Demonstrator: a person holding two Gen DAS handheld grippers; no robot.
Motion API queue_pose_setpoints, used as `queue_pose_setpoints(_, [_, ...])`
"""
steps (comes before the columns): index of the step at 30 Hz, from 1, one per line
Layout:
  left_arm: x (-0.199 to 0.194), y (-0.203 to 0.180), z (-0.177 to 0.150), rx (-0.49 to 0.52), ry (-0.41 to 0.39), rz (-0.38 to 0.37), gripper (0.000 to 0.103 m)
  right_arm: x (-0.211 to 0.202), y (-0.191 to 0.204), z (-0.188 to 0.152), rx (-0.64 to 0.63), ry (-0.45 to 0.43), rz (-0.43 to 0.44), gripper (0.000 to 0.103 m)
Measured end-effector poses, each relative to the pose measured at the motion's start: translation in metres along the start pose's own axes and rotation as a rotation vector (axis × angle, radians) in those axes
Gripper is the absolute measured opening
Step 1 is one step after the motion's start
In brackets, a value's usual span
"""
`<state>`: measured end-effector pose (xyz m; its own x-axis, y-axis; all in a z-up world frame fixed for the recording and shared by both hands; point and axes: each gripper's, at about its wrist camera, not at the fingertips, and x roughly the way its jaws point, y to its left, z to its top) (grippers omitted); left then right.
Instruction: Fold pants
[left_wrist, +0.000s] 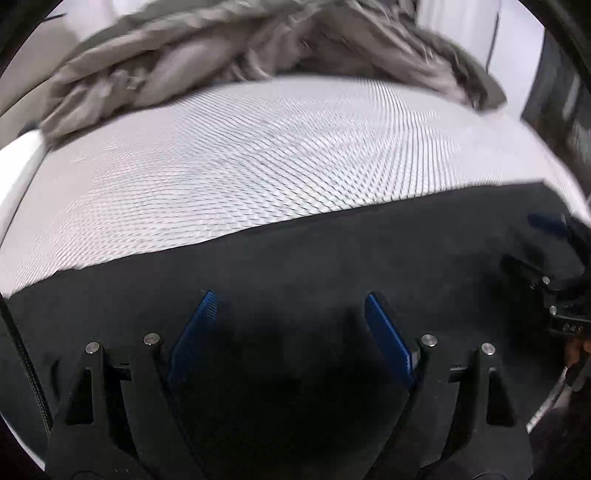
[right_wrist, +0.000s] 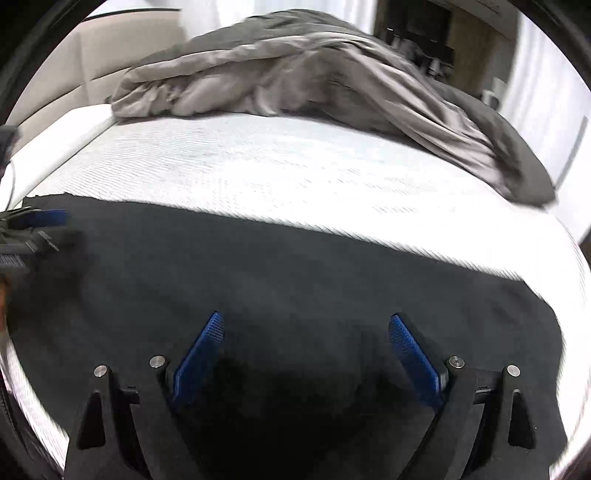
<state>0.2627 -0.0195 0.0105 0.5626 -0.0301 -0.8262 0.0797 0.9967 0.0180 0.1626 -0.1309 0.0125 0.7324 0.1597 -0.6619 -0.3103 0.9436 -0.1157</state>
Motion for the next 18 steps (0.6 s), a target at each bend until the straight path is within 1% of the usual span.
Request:
queue_pose_setpoints(1, [0.015,0.0,0.004,0.012,0.036,0.023,0.081,0.013,0.009,0.009,0.003,0.01,0.014,0.092])
queue_pose_setpoints(2, [0.026,-0.001,0.005,0.022,0.069,0.046,0.082,0.026,0.017,0.015,-0.011,0.034,0.004,0.092])
queue_pose_setpoints(3, [0.032,0.002,0.005,0.014,0.077,0.045,0.082,0.029,0.024,0.011,-0.028,0.054,-0.01,0.09])
queue_pose_setpoints(4, [0.033,0.01,0.006,-0.018,0.074,0.012,0.081,0.04,0.024,0.01,-0.061,0.09,-0.034,0.087])
queue_pose_setpoints(5, [0.031,0.017,0.007,-0.038,0.069,0.021,0.081,0.043,0.018,0.002,-0.077,0.102,-0.037,0.084])
queue_pose_setpoints(6, [0.029,0.025,0.006,-0.05,0.059,0.093,0.082,0.043,0.005,-0.001,-0.054,0.097,-0.027,0.084])
queue_pose_setpoints(7, [0.026,0.036,0.004,-0.063,0.044,0.2,0.083,0.04,-0.013,-0.004,-0.012,0.102,-0.052,0.084])
queue_pose_setpoints(8, [0.026,0.047,0.001,-0.086,0.039,0.246,0.083,0.038,-0.031,-0.005,0.033,0.102,-0.095,0.084])
queue_pose_setpoints(9, [0.024,0.058,-0.003,-0.121,0.041,0.251,0.084,0.036,-0.045,-0.008,0.066,0.101,-0.131,0.084])
queue_pose_setpoints(10, [0.02,0.07,-0.008,-0.175,0.041,0.213,0.084,0.033,-0.068,-0.015,0.115,0.104,-0.191,0.084])
queue_pose_setpoints(11, [0.015,0.078,-0.01,-0.209,0.035,0.176,0.084,0.027,-0.092,-0.023,0.181,0.103,-0.203,0.084])
queue_pose_setpoints(12, [0.008,0.083,-0.013,-0.238,0.025,0.159,0.084,0.022,-0.107,-0.028,0.234,0.092,-0.175,0.084])
queue_pose_setpoints(13, [0.002,0.085,-0.016,-0.246,0.016,0.165,0.084,0.01,-0.131,-0.036,0.338,0.055,-0.098,0.083])
queue_pose_setpoints(14, [-0.004,0.085,-0.018,-0.251,0.003,0.173,0.084,0.004,-0.142,-0.04,0.385,0.034,-0.063,0.081])
queue_pose_setpoints(15, [-0.008,0.084,-0.019,-0.246,-0.007,0.179,0.084,-0.003,-0.158,-0.045,0.459,0.004,-0.006,0.081])
queue_pose_setpoints(17, [-0.012,0.083,-0.021,-0.237,-0.013,0.173,0.084,-0.007,-0.169,-0.048,0.519,-0.014,0.055,0.08])
queue_pose_setpoints(18, [-0.014,0.083,-0.021,-0.237,-0.018,0.168,0.084,-0.005,-0.173,-0.047,0.538,-0.017,0.081,0.073])
